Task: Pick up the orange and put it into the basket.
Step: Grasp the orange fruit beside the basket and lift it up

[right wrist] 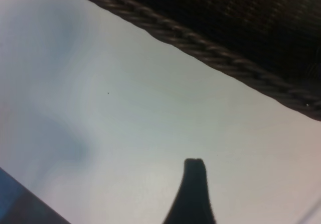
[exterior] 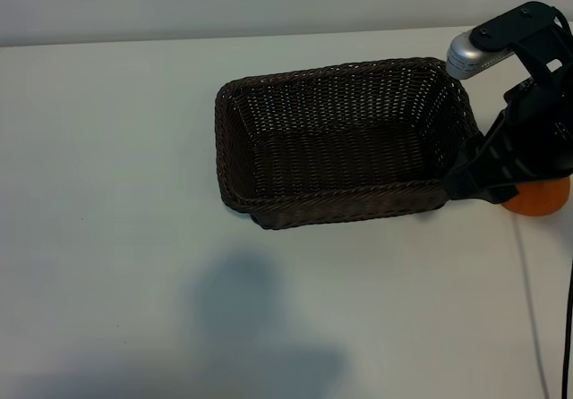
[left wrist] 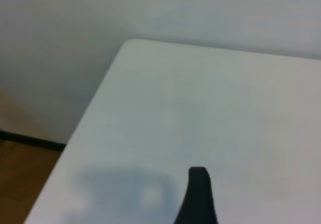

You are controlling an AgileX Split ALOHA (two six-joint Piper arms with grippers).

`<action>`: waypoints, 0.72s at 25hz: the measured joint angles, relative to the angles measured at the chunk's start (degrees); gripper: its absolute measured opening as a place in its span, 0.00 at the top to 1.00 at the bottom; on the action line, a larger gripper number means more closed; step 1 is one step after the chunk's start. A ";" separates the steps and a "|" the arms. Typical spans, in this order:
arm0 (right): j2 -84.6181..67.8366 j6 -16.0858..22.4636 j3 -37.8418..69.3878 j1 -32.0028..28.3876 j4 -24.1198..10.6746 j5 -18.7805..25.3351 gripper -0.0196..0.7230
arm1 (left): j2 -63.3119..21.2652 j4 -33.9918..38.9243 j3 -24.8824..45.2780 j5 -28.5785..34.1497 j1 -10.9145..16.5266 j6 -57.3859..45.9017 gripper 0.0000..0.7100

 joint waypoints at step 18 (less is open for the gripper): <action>0.00 0.00 0.00 0.00 0.00 -0.78 0.18 | -13.48 -5.90 18.97 3.88 -0.81 -0.70 0.16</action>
